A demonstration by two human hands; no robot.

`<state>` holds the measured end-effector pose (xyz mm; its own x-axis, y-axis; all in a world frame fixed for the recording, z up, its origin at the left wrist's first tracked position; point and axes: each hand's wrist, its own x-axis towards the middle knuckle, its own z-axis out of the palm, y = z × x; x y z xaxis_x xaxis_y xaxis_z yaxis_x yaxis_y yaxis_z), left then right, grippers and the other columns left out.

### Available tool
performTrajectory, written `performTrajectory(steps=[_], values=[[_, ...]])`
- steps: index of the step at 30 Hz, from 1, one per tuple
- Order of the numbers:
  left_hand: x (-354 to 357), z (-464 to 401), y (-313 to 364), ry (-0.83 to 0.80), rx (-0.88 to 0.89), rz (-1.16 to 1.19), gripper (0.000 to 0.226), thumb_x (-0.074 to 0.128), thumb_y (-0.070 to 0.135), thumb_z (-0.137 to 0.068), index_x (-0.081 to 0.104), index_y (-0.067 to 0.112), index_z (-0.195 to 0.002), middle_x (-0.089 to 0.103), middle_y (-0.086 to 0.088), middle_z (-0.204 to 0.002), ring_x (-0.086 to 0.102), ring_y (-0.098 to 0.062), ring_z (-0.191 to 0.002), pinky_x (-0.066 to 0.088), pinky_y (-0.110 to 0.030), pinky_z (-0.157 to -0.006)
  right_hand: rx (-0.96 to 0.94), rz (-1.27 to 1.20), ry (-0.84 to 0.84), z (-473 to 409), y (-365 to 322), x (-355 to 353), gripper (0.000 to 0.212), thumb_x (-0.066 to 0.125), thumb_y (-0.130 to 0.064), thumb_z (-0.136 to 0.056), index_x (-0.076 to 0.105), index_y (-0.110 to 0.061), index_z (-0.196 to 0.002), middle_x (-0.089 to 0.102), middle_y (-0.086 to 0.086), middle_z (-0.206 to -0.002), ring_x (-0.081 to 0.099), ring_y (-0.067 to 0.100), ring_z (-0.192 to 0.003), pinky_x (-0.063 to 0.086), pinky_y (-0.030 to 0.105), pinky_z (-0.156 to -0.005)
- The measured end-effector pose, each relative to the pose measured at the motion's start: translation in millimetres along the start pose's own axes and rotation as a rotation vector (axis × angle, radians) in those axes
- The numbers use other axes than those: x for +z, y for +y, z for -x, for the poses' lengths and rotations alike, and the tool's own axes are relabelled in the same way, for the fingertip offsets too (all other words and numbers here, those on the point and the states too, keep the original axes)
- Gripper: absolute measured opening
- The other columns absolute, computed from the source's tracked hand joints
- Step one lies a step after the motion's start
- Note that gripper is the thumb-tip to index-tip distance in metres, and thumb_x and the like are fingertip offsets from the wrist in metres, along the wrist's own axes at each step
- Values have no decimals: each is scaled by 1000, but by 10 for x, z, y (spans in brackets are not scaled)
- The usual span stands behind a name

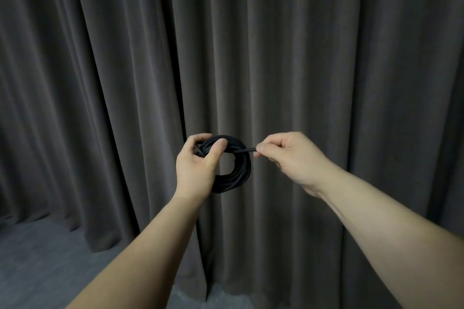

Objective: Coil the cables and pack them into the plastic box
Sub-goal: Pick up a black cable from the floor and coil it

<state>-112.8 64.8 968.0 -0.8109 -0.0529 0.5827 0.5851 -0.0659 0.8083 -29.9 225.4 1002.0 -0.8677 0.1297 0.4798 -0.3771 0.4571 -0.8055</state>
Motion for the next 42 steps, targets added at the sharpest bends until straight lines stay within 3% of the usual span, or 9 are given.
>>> performTrajectory(steps=[3, 7, 13, 19, 23, 26, 31, 35, 42], values=[[13, 7, -5, 10, -92, 158, 36, 74, 53, -66, 69, 27, -91, 58, 7, -72, 51, -14, -68, 41, -37, -74, -81, 83, -22, 4, 53, -46, 22, 59, -20, -92, 69, -20, -72, 51, -10, -58, 44, -1, -57, 33, 17, -58], [67, 72, 104, -67, -161, 351, 46, 75, 48, -62, 66, 18, -95, 49, 7, -59, 41, -10, -51, 38, -27, -58, -129, -58, 119, -20, 64, -17, 21, 62, -25, -91, 65, -26, -70, 54, -14, -61, 48, 3, -63, 41, 21, -66], [181, 170, 193, -45, -109, 396, 43, 75, 35, -70, 66, 10, -104, 55, 10, -60, 45, -7, -53, 39, -25, -59, 234, -581, 152, 35, -28, 182, 19, 65, -38, -88, 61, -22, -98, 65, -10, -80, 60, 10, -75, 49, 31, -69], [216, 321, 225, -10, 70, 136, 36, 78, 25, -79, 58, 20, -109, 68, 7, -100, 65, 1, -91, 46, -10, -77, 575, -709, 43, 53, -87, 136, 36, 61, -49, -87, 65, -18, -106, 69, 6, -108, 64, 30, -103, 45, 61, -93], [202, 359, 200, -155, 62, 184, 36, 59, 44, -85, 53, 25, -115, 65, 8, -106, 62, 0, -97, 47, -14, -86, 430, -693, 133, 38, -143, 125, 26, 49, -32, -96, 67, -15, -102, 69, 3, -98, 64, 28, -96, 53, 61, -78], [161, 237, 255, -282, -12, 258, 21, 59, 23, -93, 57, 20, -114, 68, 5, -105, 63, -6, -102, 48, -22, -90, 260, -581, 235, 26, -165, 126, 23, 43, -22, -97, 65, -19, -100, 70, 2, -90, 66, 21, -87, 54, 57, -82], [90, 70, 366, -661, -140, 244, 44, 59, 8, -72, 59, 6, -116, 70, -6, -98, 64, -20, -93, 51, -33, -87, -154, -171, 199, -13, -57, 34, 25, 48, -20, -94, 68, -30, -105, 68, -1, -113, 61, 8, -108, 45, 24, -96], [111, 79, 412, -590, -163, 207, 23, 62, 11, -88, 60, 8, -110, 72, -1, -89, 66, -13, -82, 51, -27, -77, -228, 44, 155, -11, 4, -8, 29, 50, -11, -96, 68, -27, -112, 52, -10, -125, 49, -8, -112, 34, 5, -95], [140, 170, 381, -494, -43, 172, 27, 64, 9, -90, 49, 7, -113, 71, -3, -90, 64, -13, -80, 51, -27, -72, -258, -45, 442, -21, 54, 152, 21, 57, -24, -86, 68, -41, -85, 65, -6, -89, 65, 13, -81, 56, 44, -74]])
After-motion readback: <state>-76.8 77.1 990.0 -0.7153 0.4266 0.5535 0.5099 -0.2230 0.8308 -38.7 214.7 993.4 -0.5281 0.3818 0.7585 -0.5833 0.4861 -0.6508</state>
